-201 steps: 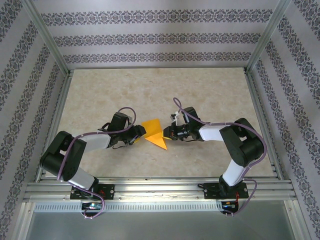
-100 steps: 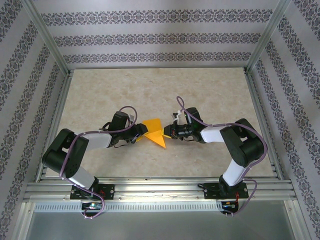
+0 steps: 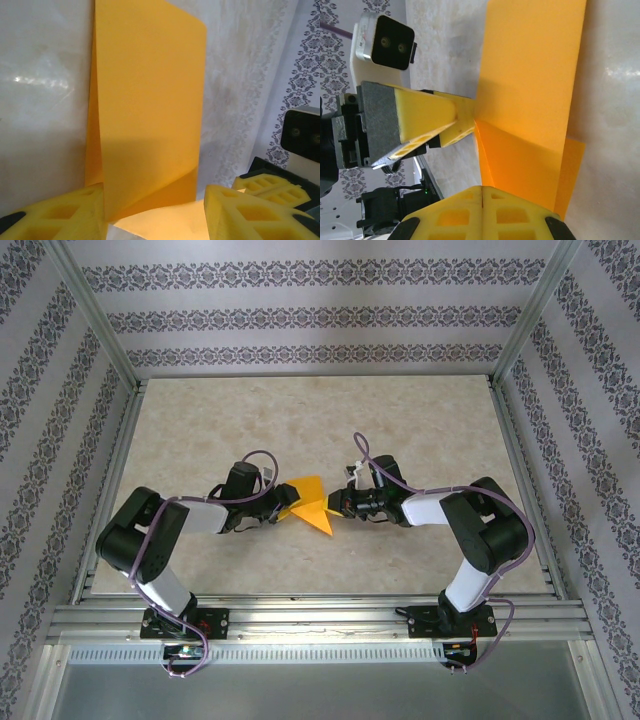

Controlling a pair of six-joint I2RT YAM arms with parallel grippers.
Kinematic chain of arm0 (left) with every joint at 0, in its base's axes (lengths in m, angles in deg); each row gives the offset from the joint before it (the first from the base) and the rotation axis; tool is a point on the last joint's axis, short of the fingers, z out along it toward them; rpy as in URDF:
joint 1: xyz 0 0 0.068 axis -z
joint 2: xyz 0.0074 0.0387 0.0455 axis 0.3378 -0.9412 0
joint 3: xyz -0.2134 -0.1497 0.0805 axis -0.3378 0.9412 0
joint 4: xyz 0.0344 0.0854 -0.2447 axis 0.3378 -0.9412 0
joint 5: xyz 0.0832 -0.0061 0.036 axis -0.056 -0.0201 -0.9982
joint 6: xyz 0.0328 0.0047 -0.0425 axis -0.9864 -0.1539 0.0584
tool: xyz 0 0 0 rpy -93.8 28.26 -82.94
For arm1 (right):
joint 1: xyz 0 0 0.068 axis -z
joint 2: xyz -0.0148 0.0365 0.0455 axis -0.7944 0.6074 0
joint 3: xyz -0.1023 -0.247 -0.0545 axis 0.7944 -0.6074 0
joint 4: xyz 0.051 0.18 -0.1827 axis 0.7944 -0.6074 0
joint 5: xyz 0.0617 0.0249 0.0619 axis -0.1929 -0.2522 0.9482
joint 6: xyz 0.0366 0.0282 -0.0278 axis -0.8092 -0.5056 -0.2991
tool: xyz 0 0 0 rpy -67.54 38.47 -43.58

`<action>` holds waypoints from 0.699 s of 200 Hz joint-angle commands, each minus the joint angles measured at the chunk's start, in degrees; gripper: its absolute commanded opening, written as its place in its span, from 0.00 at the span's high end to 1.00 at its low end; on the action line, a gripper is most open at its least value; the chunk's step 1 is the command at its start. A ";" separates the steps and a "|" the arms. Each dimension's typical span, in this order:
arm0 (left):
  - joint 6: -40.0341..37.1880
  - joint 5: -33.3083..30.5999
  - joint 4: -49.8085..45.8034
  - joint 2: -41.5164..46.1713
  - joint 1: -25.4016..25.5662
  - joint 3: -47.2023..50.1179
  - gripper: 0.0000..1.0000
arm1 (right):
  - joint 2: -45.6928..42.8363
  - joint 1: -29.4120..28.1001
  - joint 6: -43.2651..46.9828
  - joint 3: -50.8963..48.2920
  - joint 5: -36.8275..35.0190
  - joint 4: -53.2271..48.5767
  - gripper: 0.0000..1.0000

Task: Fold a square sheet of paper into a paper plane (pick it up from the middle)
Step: Fourth fold the wing at the center of the table.

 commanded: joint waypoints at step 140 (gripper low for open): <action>4.37 3.43 14.78 -3.83 -2.03 0.53 0.71 | -0.55 1.32 4.54 -1.44 -2.77 -5.10 0.93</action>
